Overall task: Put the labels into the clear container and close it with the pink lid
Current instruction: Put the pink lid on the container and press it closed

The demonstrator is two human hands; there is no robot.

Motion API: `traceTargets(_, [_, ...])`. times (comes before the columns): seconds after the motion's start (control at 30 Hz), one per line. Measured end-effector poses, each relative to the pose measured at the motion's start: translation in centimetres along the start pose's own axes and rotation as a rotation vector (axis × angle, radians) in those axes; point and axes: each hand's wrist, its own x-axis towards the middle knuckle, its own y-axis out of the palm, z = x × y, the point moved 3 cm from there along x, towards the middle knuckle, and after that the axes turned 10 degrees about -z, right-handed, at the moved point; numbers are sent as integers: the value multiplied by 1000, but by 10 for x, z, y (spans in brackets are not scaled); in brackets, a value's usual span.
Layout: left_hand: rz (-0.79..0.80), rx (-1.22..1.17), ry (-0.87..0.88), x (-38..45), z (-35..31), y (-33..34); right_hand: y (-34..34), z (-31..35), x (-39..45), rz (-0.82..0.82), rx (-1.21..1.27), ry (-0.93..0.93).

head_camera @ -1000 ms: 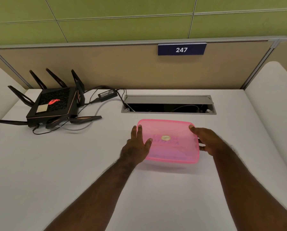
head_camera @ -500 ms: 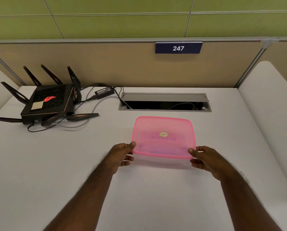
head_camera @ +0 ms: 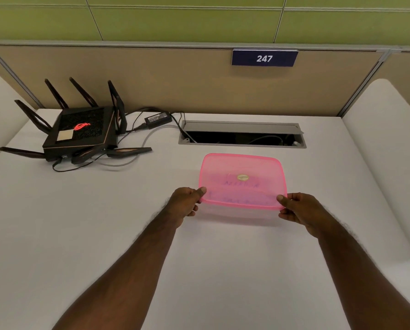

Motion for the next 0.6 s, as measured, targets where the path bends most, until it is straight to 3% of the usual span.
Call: traceTargets(0.6, [90,89,26,-102,116,-117,54,-65,-155,36,-88,-1])
